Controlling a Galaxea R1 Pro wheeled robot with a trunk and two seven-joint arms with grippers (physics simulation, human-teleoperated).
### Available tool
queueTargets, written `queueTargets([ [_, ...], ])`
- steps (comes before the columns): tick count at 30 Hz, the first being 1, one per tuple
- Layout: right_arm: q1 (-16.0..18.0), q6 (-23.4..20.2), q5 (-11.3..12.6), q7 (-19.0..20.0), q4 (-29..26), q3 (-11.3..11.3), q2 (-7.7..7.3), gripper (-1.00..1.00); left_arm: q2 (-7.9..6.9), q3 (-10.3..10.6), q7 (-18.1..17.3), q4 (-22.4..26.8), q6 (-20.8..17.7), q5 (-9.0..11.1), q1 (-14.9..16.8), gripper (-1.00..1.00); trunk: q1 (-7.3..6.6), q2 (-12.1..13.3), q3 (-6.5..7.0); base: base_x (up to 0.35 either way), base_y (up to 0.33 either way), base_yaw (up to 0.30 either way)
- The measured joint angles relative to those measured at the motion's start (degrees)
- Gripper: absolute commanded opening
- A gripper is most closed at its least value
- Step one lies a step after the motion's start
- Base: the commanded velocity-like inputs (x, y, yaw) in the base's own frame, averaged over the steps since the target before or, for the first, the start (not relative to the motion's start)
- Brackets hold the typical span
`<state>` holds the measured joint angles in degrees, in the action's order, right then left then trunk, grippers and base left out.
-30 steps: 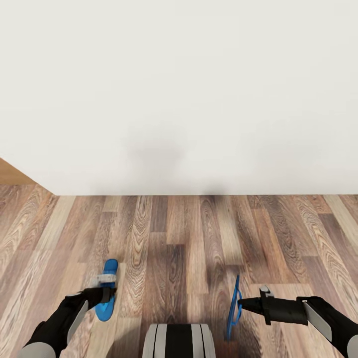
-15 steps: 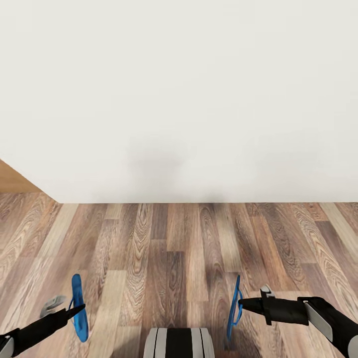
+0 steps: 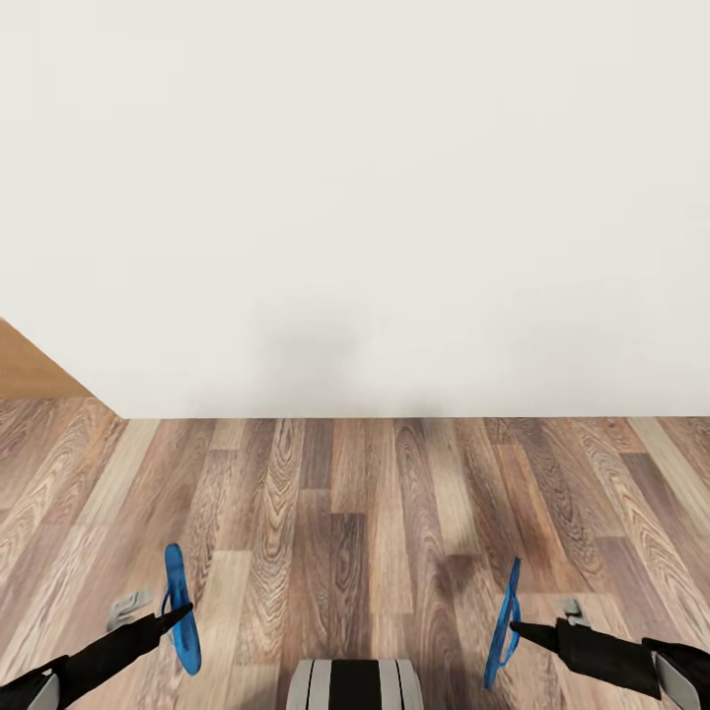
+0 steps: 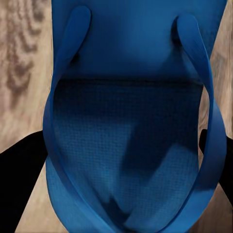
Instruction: In the bedroom, move the book from the bed onto either nightstand, and place the two sandals side by side next to the bed.
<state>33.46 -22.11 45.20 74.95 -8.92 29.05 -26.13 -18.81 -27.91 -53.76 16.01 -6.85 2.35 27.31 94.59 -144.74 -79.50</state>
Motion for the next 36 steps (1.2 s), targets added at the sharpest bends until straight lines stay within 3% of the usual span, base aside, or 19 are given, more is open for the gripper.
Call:
queueTargets([
  [4,0.0,3.5,-0.2,4.7,4.8,0.0,-0.01,-1.00,0.29,0.2,0.1,0.0,0.3,0.0,0.0,-1.00,-0.10,0.1,0.89,0.000,0.000,0.000],
  [9,0.0,9.7,-0.1,5.5,8.8,-0.1,0.03,-1.00,0.75,0.3,0.0,-1.9,2.7,-0.1,0.0,-1.00,-0.23,0.1,1.99,0.000,0.000,0.000],
  [21,0.0,14.7,-0.1,5.1,9.4,-0.2,0.15,-1.00,1.15,0.9,0.1,-2.6,3.0,-1.4,0.0,-1.00,-0.54,0.3,4.66,0.000,0.000,0.000],
  [36,0.0,15.4,-0.2,4.7,9.6,-0.1,0.54,-1.00,1.76,0.9,0.0,-2.5,2.9,-1.5,0.0,-1.00,-0.93,0.5,7.98,0.000,0.000,0.000],
])
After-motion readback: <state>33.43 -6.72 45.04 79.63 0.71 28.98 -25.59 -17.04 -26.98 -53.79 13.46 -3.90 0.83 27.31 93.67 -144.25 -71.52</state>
